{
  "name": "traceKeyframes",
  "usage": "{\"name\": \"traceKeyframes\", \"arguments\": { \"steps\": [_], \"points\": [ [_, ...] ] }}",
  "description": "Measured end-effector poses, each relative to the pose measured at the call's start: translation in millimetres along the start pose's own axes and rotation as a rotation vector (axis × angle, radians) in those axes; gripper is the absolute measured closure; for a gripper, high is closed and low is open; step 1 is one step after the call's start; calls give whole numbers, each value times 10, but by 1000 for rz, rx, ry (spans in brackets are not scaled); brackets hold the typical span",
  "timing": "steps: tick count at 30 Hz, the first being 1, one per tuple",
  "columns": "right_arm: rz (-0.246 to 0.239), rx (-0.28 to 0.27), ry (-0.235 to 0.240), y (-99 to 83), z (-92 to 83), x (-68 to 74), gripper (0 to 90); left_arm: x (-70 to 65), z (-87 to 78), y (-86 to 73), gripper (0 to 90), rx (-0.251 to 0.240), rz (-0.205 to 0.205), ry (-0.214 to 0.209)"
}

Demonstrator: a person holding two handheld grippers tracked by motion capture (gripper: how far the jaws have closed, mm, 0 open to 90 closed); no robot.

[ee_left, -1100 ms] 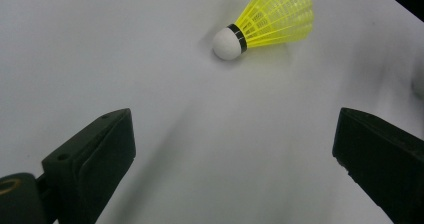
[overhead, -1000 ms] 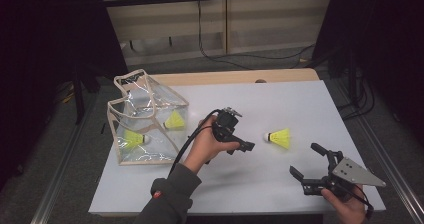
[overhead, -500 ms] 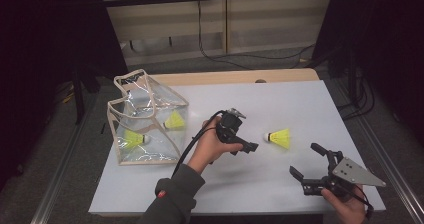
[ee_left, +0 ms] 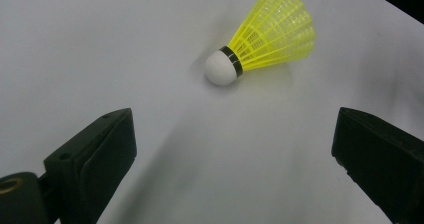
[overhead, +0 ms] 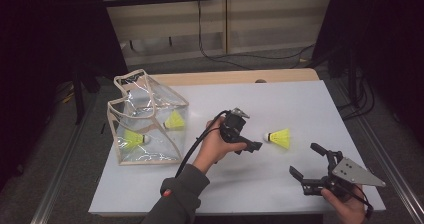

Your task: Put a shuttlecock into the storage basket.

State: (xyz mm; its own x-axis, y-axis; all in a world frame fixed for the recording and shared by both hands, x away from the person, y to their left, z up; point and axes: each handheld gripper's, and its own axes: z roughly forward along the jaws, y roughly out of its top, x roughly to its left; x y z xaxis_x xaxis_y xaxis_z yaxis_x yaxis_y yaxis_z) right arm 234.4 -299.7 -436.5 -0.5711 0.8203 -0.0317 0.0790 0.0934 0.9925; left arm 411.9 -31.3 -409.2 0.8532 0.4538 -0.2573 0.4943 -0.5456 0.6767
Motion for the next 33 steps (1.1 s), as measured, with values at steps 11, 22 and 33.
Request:
{"name": "traceKeyframes", "arguments": {
  "steps": [11,22,33],
  "points": [
    [-2,-3,3,1,17,6,21,-12,70,6,41,-5,16,2],
    [-6,0,6,-5,28,0,21,-19,126,29,41,-17,25,-10],
    [1,-2,7,-4,28,1,21,-25,185,43,40,-23,31,-12]
  ]
}}
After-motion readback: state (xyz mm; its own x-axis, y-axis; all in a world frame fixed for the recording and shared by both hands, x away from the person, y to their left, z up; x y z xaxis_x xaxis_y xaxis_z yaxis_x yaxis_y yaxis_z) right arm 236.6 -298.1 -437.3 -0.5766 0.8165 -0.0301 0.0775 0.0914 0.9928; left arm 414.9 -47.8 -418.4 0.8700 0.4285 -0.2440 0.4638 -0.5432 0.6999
